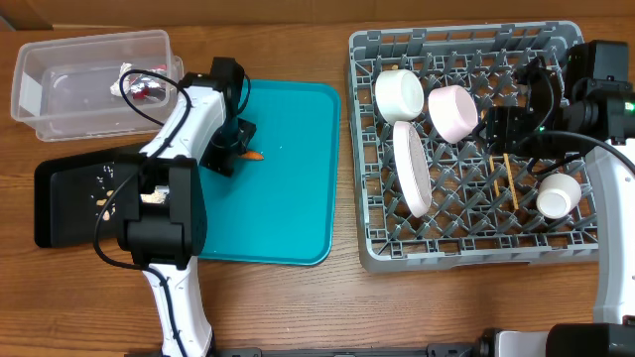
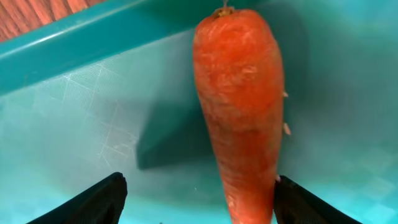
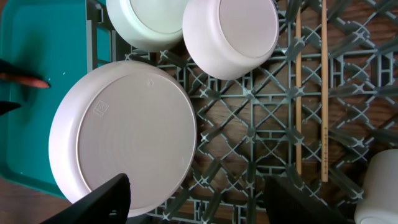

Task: Sort waste into correct bins and load items into the dishwasher
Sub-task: 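Carry the carrot left and drop it onto the black tray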

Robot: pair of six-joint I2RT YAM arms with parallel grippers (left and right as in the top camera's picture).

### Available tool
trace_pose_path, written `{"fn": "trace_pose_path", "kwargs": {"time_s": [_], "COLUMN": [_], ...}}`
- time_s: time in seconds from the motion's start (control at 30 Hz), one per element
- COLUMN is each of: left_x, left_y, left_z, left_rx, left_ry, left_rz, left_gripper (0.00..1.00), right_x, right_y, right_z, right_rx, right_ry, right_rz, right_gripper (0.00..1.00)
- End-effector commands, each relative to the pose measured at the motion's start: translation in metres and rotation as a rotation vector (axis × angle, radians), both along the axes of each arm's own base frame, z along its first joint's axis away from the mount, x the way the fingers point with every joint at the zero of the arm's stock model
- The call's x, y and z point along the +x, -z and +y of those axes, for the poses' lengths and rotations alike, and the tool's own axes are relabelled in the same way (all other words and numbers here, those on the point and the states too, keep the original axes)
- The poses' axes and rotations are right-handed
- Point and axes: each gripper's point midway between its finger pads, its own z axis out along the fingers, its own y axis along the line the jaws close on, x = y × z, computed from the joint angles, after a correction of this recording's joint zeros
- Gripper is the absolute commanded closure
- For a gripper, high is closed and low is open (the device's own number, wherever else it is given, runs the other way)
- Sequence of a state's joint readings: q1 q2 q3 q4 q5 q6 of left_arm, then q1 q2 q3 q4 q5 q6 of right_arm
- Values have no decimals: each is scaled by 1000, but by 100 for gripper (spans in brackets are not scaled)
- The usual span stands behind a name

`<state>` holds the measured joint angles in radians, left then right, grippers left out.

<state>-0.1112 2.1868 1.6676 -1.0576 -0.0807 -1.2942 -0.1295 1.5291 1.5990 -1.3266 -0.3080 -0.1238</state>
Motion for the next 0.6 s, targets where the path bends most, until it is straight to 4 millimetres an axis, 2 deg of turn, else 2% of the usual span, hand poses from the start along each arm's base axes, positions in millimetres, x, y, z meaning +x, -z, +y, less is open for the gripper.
{"fn": "trace_pose_path", "kwargs": {"time_s": [0.0, 0.07, 0.13, 0.3, 0.4, 0.43, 0.47, 0.53, 0.57], "left_x": [-8, -7, -7, -8, -15, -20, -24, -23, -23], "left_y": [11, 11, 11, 11, 8, 3, -4, -32, -40], "left_z": [5, 5, 5, 5, 7, 10, 16, 35, 38], "left_rx": [27, 26, 25, 23, 19, 19, 31, 96, 114], "left_ry": [17, 46, 94, 259, 374, 405, 416, 466, 480], "left_rz": [34, 31, 36, 55, 99, 128, 154, 197, 202], "left_gripper": [21, 30, 51, 84, 96, 96, 96, 96, 95], "right_x": [2, 2, 2, 2, 2, 2, 2, 2, 2], "right_y": [-5, -5, -5, -5, -5, -5, -5, -5, -5], "right_z": [2, 2, 2, 2, 2, 2, 2, 2, 2], "right_rx": [8, 8, 8, 8, 8, 8, 8, 7, 7], "right_ry": [-1, -1, -1, -1, -1, -1, -1, -1, -2], "right_rz": [-16, -17, -16, -16, -16, -16, -16, -16, -17], "right_gripper": [28, 28, 28, 28, 28, 28, 28, 28, 28]}}
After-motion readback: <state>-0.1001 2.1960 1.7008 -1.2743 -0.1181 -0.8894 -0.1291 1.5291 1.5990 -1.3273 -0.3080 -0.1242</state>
